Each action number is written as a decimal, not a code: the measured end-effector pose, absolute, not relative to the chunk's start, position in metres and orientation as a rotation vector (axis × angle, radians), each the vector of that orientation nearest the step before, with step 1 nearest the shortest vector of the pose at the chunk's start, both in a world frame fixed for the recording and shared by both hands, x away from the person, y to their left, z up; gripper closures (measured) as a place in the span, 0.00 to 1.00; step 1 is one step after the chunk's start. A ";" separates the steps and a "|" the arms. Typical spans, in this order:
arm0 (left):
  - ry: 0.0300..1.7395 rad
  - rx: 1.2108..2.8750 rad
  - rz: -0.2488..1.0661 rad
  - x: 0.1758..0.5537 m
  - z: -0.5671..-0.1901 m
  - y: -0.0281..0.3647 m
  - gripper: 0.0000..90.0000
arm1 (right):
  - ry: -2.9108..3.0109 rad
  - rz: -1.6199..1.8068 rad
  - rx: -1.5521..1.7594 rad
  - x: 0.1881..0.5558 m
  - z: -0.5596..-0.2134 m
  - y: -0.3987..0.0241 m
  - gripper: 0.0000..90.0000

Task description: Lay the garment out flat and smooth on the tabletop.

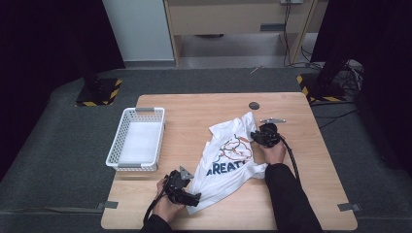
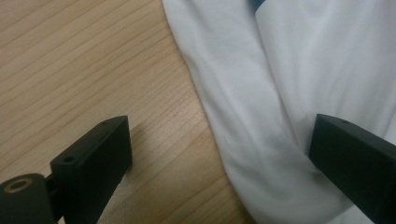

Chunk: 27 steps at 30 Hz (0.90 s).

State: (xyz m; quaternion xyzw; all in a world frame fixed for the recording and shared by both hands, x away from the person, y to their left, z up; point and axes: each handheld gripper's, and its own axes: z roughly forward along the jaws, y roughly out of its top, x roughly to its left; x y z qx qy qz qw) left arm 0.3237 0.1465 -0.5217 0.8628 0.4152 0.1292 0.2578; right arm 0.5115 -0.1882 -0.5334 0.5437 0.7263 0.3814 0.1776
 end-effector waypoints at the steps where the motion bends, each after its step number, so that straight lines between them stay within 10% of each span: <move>1: 1.126 2.340 0.351 0.324 -0.522 0.146 0.06 | 2.057 1.086 1.547 0.512 -0.533 -0.188 0.88; 27: 1.130 2.335 0.353 0.324 -0.522 0.146 0.06 | 1.839 0.835 1.550 0.519 -0.467 -0.250 0.95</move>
